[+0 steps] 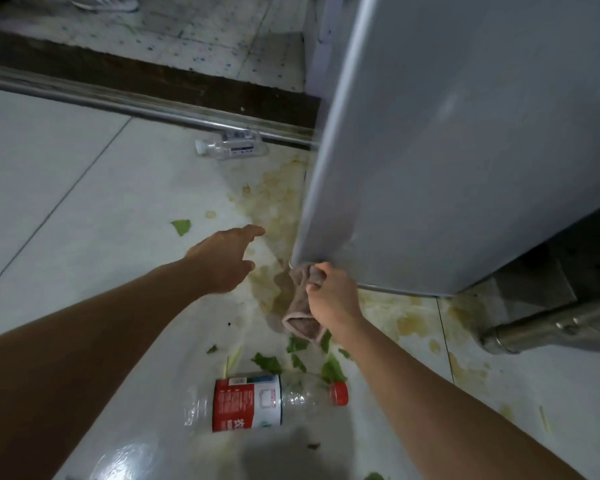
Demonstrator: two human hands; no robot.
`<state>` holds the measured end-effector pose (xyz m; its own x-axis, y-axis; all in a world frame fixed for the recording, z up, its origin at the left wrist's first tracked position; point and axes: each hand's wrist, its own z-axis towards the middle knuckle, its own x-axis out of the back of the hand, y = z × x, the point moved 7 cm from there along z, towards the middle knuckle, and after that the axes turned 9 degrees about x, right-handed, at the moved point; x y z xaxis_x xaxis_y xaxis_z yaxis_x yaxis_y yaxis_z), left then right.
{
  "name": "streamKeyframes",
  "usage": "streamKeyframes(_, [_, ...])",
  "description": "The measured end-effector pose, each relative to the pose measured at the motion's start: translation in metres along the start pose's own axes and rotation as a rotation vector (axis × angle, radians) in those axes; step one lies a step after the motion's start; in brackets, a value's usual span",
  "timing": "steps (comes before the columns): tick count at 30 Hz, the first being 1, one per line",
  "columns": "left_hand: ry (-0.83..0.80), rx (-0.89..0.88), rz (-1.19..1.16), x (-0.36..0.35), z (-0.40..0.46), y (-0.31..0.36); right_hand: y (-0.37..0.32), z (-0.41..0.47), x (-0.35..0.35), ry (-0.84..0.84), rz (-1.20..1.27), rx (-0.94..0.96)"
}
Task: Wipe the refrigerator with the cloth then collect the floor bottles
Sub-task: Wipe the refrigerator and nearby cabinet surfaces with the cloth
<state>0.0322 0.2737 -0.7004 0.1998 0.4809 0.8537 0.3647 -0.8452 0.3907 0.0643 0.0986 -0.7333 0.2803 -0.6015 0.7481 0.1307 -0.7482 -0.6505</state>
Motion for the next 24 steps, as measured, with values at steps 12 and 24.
streamKeyframes(12, [-0.156, 0.199, -0.029, 0.114, -0.116, 0.018, -0.147, -0.068, 0.129, -0.088, 0.043, 0.105])
streamKeyframes(24, [-0.154, 0.143, -0.003, 0.352, -0.212, 0.092, -0.343, -0.109, 0.296, -0.126, 0.025, 0.087])
